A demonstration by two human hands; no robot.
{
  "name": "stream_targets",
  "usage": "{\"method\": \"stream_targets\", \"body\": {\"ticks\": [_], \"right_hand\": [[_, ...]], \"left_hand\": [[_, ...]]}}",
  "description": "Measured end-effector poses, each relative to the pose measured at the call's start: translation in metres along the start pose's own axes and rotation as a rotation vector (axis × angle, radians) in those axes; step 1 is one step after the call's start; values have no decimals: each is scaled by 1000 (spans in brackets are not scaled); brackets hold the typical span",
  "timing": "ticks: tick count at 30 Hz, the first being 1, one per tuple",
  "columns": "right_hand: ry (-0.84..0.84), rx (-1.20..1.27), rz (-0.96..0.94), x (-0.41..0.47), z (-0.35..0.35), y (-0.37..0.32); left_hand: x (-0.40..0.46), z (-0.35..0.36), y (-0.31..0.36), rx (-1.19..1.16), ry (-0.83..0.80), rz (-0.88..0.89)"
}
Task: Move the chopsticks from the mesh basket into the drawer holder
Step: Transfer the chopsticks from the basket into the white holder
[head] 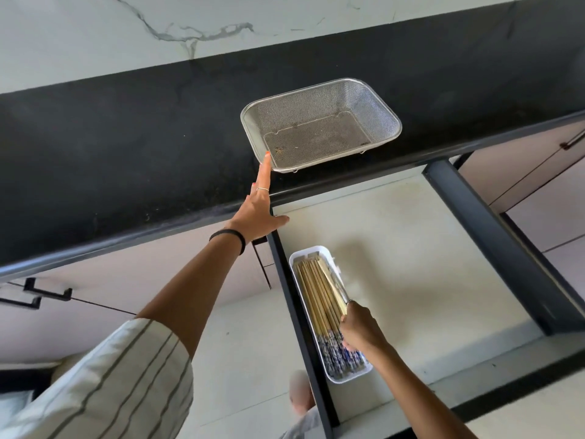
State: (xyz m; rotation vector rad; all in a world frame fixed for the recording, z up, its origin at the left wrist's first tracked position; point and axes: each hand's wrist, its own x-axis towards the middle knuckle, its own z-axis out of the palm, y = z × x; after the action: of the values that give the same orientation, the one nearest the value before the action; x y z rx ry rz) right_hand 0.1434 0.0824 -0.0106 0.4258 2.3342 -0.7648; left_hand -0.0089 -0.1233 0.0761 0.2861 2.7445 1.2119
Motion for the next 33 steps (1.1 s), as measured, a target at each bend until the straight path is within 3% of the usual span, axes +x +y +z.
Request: {"method": "stream_targets", "body": {"ticks": [3, 5, 13, 25, 33], "right_hand": [[37, -56, -14, 2, 3, -2], [68, -97, -33, 3, 5, -2], [112, -183, -124, 5, 19, 2], [174, -252, -185, 0, 28, 8], [208, -240, -188, -18, 28, 25]], "left_hand": [[-21, 22, 1, 78, 95, -31], [-52, 47, -4, 160, 77, -45], [-160, 130, -32, 513, -367, -230], [-164, 140, -23, 586, -443, -314], [-163, 141, -27, 467, -469, -355]]}}
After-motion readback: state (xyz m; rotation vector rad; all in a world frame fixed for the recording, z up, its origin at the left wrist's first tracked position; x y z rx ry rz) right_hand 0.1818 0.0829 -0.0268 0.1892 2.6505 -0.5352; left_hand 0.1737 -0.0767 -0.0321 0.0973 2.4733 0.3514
